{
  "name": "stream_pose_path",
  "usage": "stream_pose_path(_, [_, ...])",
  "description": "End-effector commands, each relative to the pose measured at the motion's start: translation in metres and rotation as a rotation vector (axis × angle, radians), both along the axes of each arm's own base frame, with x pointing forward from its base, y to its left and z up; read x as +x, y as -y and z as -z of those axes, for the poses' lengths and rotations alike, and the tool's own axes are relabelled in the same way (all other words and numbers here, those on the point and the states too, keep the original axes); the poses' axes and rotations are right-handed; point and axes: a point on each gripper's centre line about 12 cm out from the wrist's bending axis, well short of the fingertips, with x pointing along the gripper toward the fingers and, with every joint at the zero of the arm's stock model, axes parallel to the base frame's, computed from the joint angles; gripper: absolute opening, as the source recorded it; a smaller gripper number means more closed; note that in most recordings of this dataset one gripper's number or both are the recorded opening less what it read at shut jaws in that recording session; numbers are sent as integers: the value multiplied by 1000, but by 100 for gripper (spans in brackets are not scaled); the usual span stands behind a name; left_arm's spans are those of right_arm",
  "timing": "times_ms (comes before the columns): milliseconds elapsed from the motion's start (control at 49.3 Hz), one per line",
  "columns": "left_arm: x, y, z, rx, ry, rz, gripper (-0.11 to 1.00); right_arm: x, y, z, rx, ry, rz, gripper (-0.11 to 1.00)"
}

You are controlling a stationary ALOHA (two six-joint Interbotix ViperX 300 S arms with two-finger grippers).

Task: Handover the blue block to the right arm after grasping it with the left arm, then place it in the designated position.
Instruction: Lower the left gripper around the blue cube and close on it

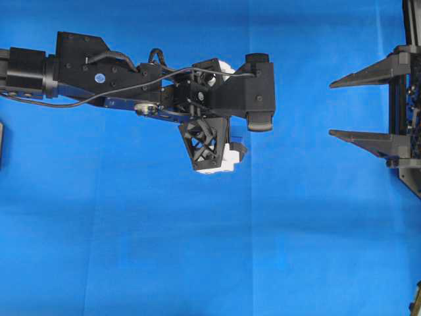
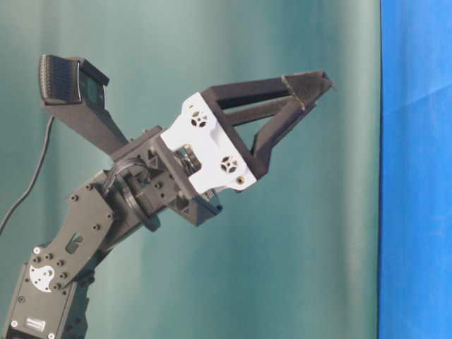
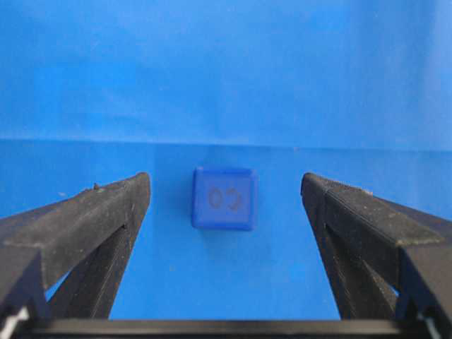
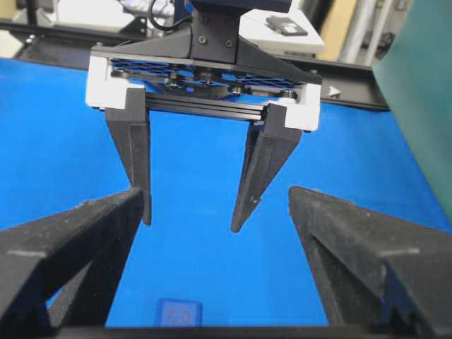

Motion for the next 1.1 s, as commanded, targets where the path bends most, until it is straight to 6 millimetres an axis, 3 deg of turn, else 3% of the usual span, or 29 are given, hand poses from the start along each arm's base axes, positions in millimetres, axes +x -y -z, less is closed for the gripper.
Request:
stream_pose_path(0, [1,-1,-17,0,41,-3,91,2,0,-8,4,20,2,96])
stream_pose_path(122, [1,-1,-10,-2,37,-7,91,2,0,-8,4,20,2,96])
stream_pose_path(527, [-5,-9,49,-5,78,-27,91,2,2,-7,4,17,8,96])
stream_pose_path(1075, [14,-3,124,-8,-7,-13,91,4,5,-1,5,-6,25,96])
